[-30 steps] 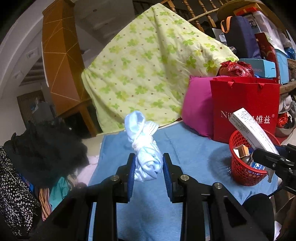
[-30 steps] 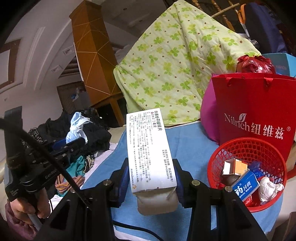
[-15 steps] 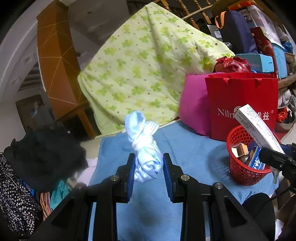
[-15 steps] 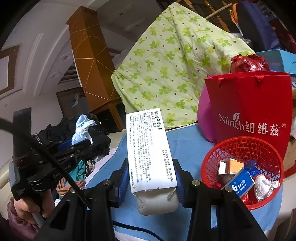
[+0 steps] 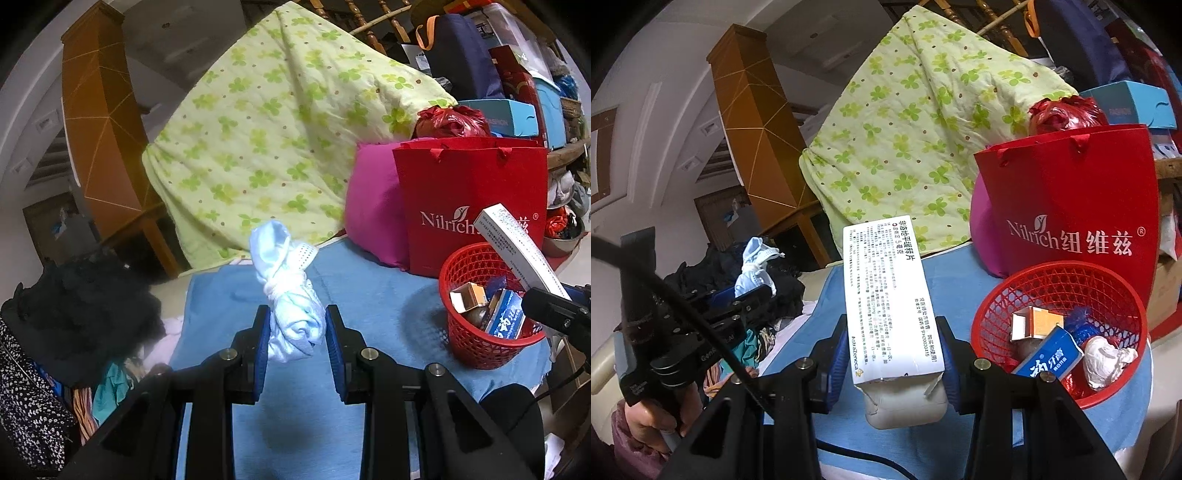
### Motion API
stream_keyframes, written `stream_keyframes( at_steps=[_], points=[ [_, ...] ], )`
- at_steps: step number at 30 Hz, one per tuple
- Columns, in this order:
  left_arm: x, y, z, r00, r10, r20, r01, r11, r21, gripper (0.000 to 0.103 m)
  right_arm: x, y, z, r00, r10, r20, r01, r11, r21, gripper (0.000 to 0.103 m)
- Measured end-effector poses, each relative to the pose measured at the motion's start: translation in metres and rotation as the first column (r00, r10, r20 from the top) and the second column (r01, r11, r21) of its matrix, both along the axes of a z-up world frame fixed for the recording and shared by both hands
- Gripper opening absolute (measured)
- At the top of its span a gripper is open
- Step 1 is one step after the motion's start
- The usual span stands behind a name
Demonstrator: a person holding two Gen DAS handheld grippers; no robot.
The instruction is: Collect trash
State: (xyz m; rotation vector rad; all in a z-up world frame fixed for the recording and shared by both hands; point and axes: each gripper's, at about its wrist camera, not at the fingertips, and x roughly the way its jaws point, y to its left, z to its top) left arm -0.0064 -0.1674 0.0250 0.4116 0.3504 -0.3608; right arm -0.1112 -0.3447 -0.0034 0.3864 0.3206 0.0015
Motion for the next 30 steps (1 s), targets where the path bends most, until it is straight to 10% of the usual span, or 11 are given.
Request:
stream_keyframes(
  at_steps=[30],
  points=[
    [-0.002,-0.043,-0.021,0.995,-0.075,-0.064,0.077,0.996,0.036,0.031,-0.021,-0.039,-0.011,0.997,-0.073,-0.003,0.073,0.996,0.053,0.046]
  ],
)
